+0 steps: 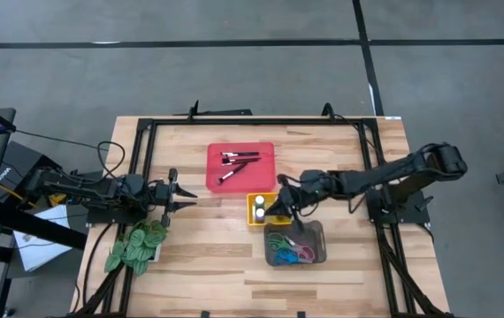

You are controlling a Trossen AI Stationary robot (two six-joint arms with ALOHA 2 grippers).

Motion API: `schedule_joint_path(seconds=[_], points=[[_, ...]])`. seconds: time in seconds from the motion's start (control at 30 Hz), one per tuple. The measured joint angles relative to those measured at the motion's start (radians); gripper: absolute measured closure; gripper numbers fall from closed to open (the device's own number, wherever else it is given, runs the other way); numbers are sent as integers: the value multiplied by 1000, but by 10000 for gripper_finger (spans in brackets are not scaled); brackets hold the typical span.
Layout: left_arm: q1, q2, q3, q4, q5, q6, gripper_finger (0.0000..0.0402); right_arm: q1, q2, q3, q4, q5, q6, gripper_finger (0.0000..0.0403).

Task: Pick & Place Paint Supplies
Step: Return to Home Position

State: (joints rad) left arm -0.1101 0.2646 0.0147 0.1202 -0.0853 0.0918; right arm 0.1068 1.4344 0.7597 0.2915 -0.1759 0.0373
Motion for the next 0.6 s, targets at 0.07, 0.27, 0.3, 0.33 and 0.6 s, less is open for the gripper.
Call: schedule_joint_path(seconds=[0.07, 0.27, 0.3, 0.33, 0.6], points=[[0, 0, 0, 1, 0, 0, 316, -16, 21, 1, 12, -60, 5, 402], [0, 0, 0, 2, 3, 0, 316, -34, -56, -179, 170, -191, 39, 403], [0, 0, 0, 2, 3, 0, 316, -35, -86, -236, 232, -161, 44, 403], [0, 0, 0, 1, 3, 0, 316, -36, -115, -299, 273, -134, 56, 403], [0, 11, 0, 17, 2, 0, 316, -18, -342, -619, 418, -59, 127, 403]])
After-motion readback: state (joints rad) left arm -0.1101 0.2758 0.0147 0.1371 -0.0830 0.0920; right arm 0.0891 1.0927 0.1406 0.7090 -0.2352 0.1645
